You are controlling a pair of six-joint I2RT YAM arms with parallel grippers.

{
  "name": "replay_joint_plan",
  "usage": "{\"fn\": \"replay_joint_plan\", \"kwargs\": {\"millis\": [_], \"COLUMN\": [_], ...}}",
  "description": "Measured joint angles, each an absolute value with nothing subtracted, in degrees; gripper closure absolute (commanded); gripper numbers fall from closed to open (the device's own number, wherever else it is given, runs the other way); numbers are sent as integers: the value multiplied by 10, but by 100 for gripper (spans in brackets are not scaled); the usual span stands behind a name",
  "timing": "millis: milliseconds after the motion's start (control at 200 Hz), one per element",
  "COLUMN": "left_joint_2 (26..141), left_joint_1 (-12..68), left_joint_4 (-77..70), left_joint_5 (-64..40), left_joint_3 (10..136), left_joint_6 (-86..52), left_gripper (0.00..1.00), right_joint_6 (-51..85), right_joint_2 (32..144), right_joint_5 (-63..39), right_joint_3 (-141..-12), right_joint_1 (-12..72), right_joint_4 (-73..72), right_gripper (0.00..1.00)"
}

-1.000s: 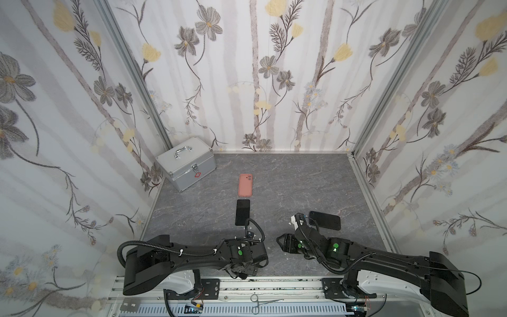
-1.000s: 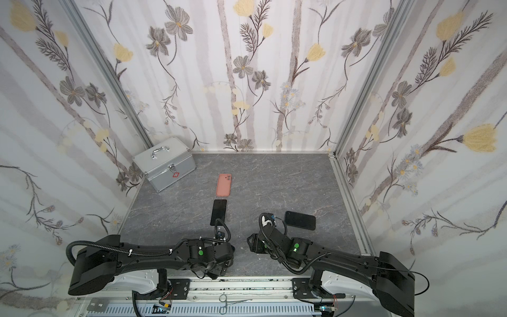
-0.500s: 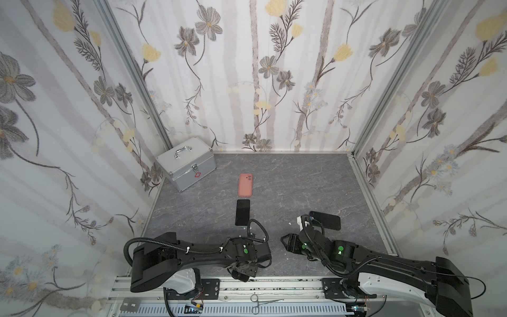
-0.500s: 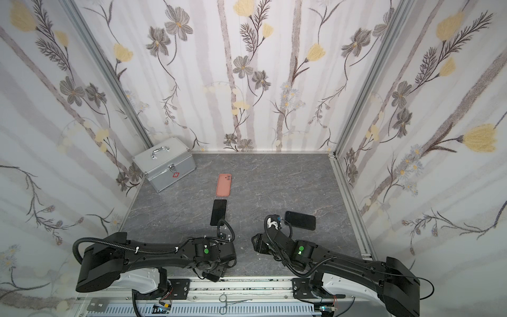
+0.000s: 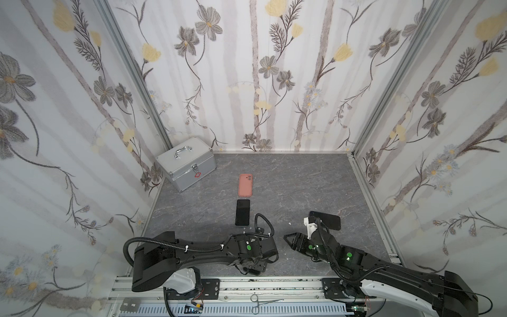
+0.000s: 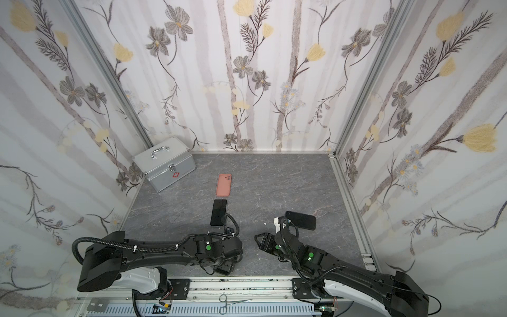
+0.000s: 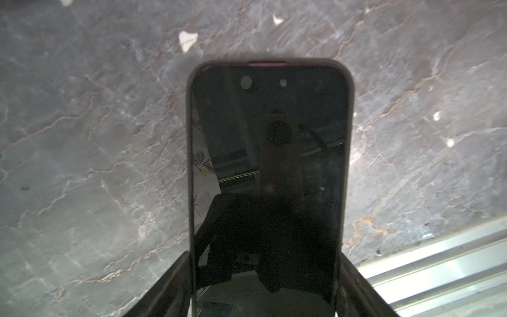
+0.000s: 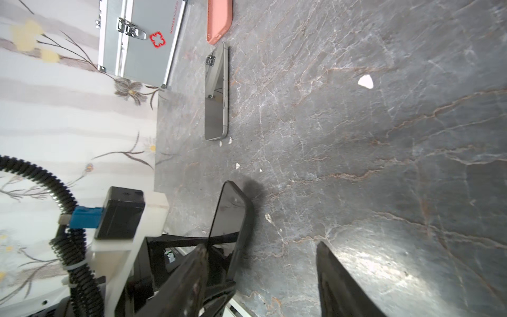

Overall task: Take the phone out of the phone case
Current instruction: Pick up the phone from the bottom-center of the table, then pass the phone.

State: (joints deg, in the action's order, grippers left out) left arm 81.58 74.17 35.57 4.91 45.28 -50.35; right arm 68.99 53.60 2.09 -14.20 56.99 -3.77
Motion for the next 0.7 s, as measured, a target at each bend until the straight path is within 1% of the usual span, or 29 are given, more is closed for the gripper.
{"fn": "replay_joint_plan", "kwargs": {"millis": [75,190,375,575,699], "left_joint_2": [817,821,831,840,841], "left_joint_1": [737,733,729,729,727], "left_joint_4": [341,321,293,275,276], "left_joint_5": [49,50,49,52,59], "left_joint_3": [455,463,476,486,491], "left_joint_6": [-503,-504,-504,-505,-501], "left_gripper": [44,44,45,46,46], "right_joint_6": [694,696,706,711,715], "right_joint_2": [544,590,668,724,749], "right_joint_5": [-3,-46,-98,-127,-136], "right_joint_3": [-136,-136,-139,-168,-176], "right_joint_1": [560,557,557,555,555], "right_joint_4": [-64,-104,-162,-208,-216], "right_gripper": [38,38,42,52,64]}}
